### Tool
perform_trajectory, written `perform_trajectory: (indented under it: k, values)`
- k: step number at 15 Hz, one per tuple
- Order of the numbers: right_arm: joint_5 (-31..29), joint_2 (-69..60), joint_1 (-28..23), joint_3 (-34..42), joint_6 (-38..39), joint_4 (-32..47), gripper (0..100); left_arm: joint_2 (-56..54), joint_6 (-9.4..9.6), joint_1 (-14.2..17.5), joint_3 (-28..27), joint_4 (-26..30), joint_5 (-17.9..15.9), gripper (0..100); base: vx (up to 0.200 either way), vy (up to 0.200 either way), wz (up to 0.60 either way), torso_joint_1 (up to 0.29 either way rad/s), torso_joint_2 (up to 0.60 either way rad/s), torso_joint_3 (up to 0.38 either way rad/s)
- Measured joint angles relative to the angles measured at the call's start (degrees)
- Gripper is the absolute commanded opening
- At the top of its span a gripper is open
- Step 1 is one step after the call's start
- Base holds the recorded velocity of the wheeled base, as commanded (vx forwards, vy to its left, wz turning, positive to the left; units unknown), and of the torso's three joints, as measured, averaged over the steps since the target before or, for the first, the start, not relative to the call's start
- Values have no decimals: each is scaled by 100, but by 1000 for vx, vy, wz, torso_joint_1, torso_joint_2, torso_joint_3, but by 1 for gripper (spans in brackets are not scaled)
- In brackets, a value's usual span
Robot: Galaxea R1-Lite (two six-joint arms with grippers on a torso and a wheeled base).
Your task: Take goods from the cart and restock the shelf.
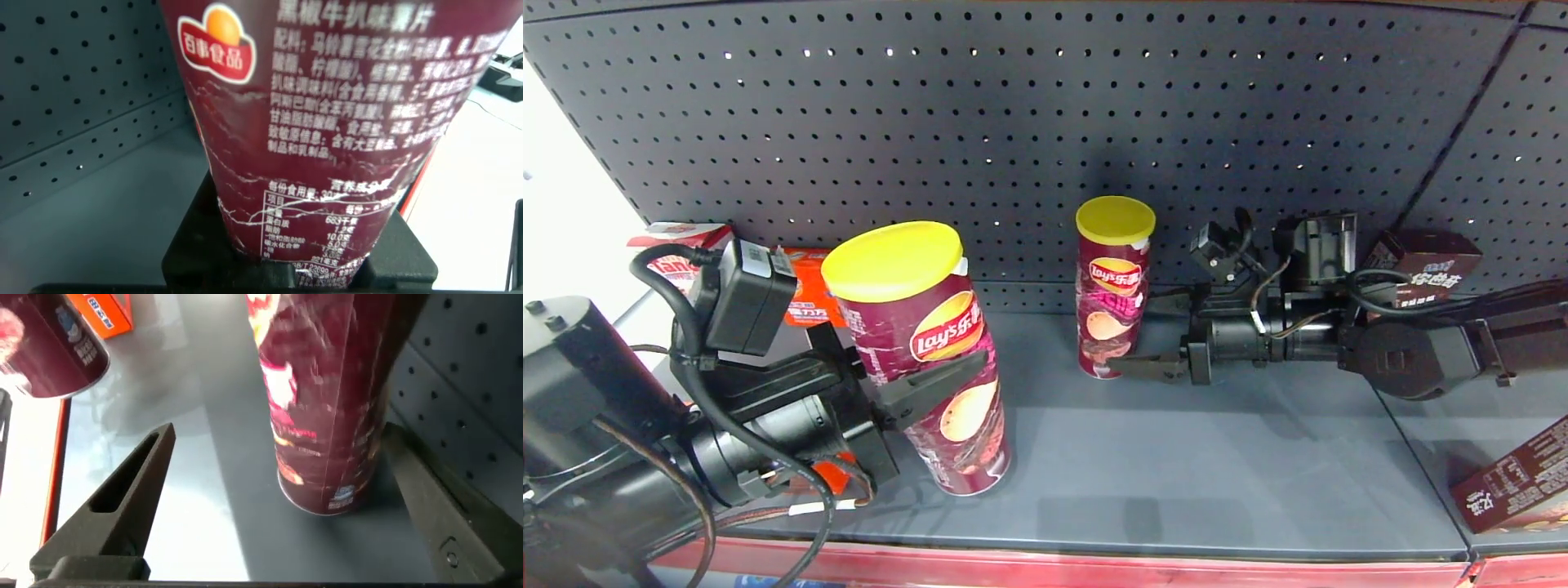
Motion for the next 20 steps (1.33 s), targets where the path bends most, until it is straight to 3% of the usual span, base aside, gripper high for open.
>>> perform_trajectory:
  k: [3,10,16,17,20]
  values:
    - [-200,41,-11,-46,38,-51,100,0,-1,0,0,-2,2,0,0,0,0,0,0,0]
    - [-216,496,-24,-132,367,-1185,100,61,-1,4,-6,0,2,0,0,0,0,0,0,0]
    - [-66,963,2,-684,378,-1253,100,117,-4,6,-9,0,0,0,0,0,0,0,0,0]
    - [33,1026,17,-750,380,-1262,0,122,-4,6,-9,-2,7,0,0,0,0,0,0,0]
    - [252,1106,28,-789,369,-1273,0,124,-1,13,6,0,11,0,0,0,0,0,0,0]
